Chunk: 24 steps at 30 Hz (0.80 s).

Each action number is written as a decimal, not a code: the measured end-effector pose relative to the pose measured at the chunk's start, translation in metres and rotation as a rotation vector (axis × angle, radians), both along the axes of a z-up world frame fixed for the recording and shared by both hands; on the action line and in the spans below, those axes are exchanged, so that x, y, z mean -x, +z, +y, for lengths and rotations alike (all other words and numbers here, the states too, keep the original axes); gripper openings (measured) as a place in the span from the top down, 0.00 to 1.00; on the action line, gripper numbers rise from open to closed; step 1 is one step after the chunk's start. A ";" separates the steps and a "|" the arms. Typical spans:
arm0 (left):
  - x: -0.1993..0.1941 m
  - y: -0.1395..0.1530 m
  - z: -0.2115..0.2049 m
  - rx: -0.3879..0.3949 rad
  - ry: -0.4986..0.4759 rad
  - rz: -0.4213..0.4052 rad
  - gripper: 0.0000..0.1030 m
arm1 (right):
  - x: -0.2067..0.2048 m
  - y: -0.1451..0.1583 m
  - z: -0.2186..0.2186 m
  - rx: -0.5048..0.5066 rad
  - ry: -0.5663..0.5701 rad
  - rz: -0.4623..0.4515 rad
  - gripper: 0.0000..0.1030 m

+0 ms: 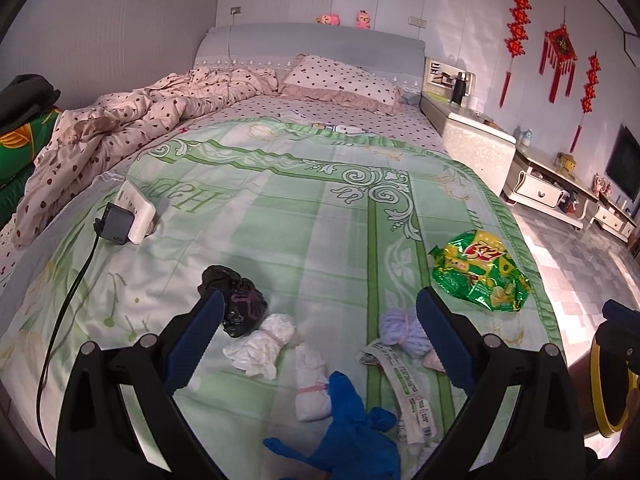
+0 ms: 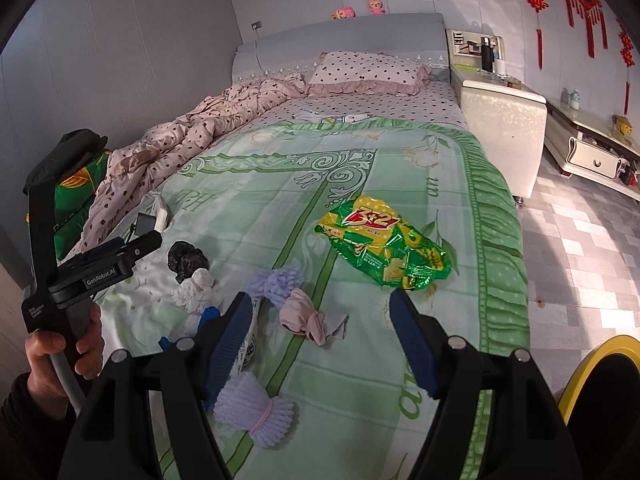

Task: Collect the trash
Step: 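Move both tools back over the bed toward the remaining trash, then grasp the black plastic bag with the left tool while the right tool grasps the pink cloth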

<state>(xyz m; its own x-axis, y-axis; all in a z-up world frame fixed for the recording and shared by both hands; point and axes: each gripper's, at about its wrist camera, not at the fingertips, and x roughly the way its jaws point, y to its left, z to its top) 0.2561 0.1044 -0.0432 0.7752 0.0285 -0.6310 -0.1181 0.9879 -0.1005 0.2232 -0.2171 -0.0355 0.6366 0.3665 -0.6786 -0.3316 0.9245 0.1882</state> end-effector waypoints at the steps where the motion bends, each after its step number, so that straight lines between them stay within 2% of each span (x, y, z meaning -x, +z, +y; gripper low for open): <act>1: -0.002 -0.002 0.008 0.002 0.012 0.004 0.10 | -0.004 -0.004 0.007 0.008 0.009 0.005 0.34; 15: -0.040 -0.070 0.086 0.039 0.142 0.117 0.10 | -0.051 -0.067 0.063 0.102 0.078 0.116 0.34; 24: -0.070 -0.104 0.096 0.029 0.150 0.179 0.10 | -0.069 -0.097 0.077 0.145 0.107 0.161 0.34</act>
